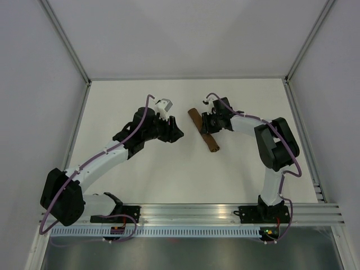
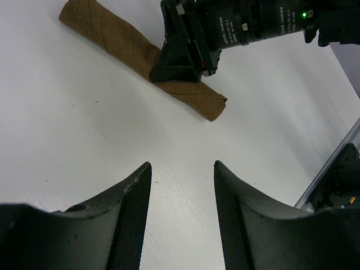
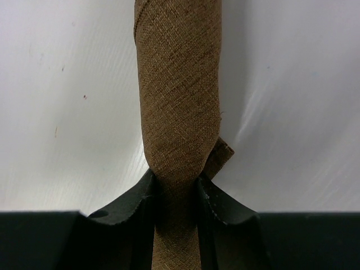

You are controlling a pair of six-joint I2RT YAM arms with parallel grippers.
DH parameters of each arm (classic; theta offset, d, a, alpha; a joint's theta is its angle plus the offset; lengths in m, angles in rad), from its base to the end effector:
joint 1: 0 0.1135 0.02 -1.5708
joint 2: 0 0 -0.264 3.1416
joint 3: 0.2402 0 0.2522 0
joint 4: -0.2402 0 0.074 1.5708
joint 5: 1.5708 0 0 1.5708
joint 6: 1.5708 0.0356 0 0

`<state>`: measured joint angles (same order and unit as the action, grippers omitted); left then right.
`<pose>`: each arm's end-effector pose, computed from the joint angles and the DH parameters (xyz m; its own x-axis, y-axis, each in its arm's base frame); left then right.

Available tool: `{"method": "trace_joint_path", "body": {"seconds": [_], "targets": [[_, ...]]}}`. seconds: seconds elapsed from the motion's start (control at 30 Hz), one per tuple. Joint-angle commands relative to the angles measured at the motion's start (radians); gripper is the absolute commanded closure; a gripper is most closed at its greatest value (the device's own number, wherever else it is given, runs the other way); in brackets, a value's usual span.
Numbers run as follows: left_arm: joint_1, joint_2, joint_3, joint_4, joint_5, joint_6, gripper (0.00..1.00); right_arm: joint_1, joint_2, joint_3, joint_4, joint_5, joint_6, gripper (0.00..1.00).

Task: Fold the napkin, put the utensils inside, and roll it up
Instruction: Roll the napkin with the utensil

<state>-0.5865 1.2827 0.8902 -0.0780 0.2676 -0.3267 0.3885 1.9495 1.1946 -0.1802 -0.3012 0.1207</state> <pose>0.2370 -0.1688 0.2792 -0.5919 0.0217 -0.8057 0.5703 0.7177 -0.3996 0.3674 0.1618 0.1477 -0.8025 -0.2042 -0.5607 -0.4313 0.8479 0.3085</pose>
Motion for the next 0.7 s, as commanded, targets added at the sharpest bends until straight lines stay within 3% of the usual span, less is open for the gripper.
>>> {"method": "trace_joint_path", "body": {"seconds": [0.0, 0.17, 0.67], "targets": [[0.004, -0.028, -0.01, -0.014, 0.001, -0.011, 0.46, -0.031, 0.094, -0.07, -0.087, 0.191, 0.114, 0.85], [0.004, 0.013, 0.003, 0.0, 0.028, -0.028, 0.46, -0.054, 0.111, -0.066, -0.09, 0.211, 0.171, 0.9], [0.005, 0.09, 0.029, 0.029, 0.078, -0.054, 0.46, -0.118, 0.172, 0.019, -0.099, 0.168, 0.304, 0.87]]}}
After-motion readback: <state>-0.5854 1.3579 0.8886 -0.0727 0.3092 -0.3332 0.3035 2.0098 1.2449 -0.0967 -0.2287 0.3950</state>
